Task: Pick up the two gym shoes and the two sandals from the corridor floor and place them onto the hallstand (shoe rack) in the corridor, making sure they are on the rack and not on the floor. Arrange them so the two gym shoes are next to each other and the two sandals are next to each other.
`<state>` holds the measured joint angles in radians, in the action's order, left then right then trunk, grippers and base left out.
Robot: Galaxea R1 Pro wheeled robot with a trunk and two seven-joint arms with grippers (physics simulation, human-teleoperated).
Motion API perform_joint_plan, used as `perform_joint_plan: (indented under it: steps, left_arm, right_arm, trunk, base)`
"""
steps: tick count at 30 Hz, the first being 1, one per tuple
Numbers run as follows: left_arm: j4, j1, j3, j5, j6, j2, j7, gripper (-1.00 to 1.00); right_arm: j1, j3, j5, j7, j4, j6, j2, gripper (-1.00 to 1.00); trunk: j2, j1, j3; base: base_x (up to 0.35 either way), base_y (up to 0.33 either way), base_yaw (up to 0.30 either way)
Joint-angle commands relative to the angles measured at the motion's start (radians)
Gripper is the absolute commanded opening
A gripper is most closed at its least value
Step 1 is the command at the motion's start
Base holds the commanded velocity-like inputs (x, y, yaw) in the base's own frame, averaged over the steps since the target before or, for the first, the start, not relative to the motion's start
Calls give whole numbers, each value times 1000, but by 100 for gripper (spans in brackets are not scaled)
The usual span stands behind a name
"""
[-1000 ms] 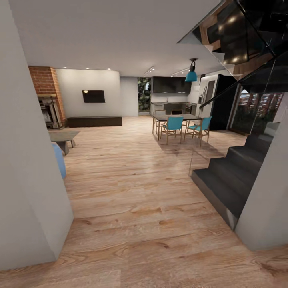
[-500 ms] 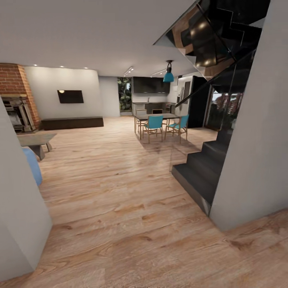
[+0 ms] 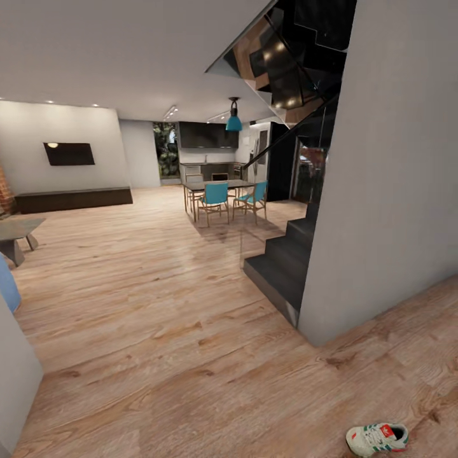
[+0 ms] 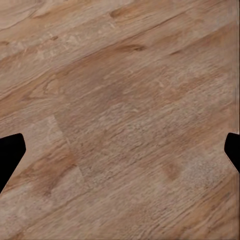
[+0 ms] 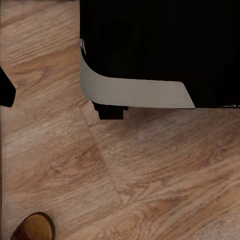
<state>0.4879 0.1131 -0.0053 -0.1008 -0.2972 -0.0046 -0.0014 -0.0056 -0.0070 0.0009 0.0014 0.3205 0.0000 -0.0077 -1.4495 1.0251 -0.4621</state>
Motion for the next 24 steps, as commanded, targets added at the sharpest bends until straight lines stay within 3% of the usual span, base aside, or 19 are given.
perform_joint_plan:
  steps: [1, 13, 24]
  left_arm:
    - [0, 0, 3, -10, -3, -1, 0, 100]
    - [-1, 0, 1, -10, -2, -15, 0, 100]
    - [-1, 0, 2, -10, -2, -14, 0, 100]
  right_arm:
    - [-1, -1, 0, 0, 0, 0, 0, 100]
    - [-1, -1, 0, 0, 1, 0, 0, 100]
    - [0, -1, -1, 0, 1, 0, 0, 100]
  trunk:
    - [-1, 0, -1]
    - [-1, 0, -1]
    - [-1, 0, -1]
  base:
    - [-3, -2, -293]
    - [3, -5, -293]
    - [178, -185, -293]
